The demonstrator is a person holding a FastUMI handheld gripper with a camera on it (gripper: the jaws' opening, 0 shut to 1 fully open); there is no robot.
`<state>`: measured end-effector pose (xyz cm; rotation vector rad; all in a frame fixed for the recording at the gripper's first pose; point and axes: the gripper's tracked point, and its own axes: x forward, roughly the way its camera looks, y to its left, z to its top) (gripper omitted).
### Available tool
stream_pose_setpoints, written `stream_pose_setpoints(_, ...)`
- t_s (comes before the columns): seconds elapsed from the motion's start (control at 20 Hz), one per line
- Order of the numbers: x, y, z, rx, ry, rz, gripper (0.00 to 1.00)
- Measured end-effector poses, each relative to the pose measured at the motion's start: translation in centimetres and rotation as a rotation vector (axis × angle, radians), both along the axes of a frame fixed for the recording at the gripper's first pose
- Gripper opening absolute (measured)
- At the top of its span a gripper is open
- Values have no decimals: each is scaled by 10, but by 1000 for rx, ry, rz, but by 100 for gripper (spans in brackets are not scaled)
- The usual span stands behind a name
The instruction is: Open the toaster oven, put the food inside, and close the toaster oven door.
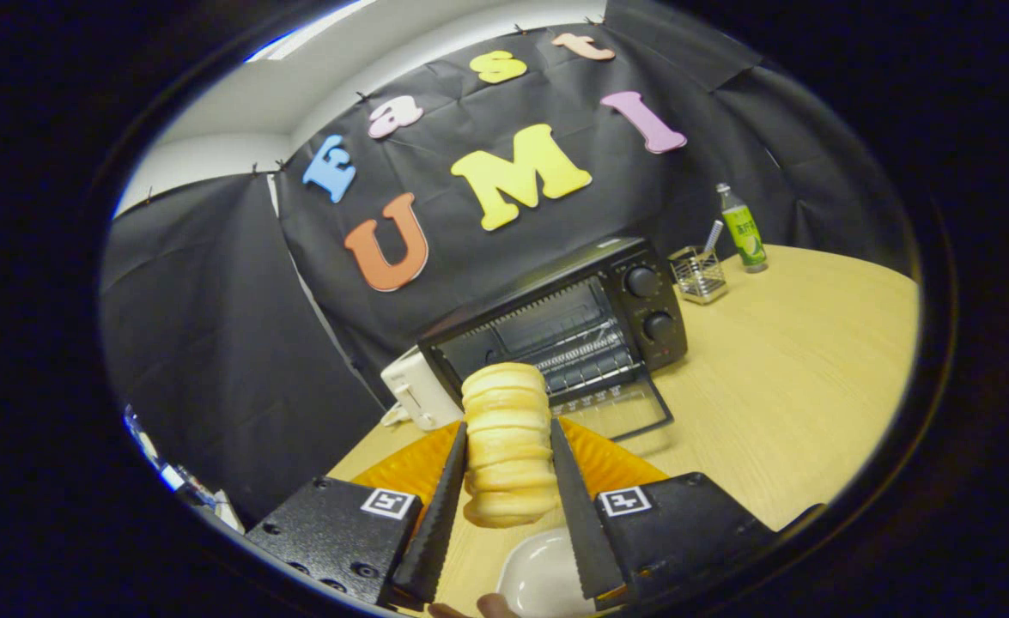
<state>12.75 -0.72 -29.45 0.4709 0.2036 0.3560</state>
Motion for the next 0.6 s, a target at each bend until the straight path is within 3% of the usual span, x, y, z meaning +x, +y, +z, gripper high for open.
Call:
stream_pose_setpoints(0.25, 35, 18, 20, 107, -66, 50, 64)
stream_pose_setpoints(0.6, 99, 45, -20, 128, 56, 36, 64)
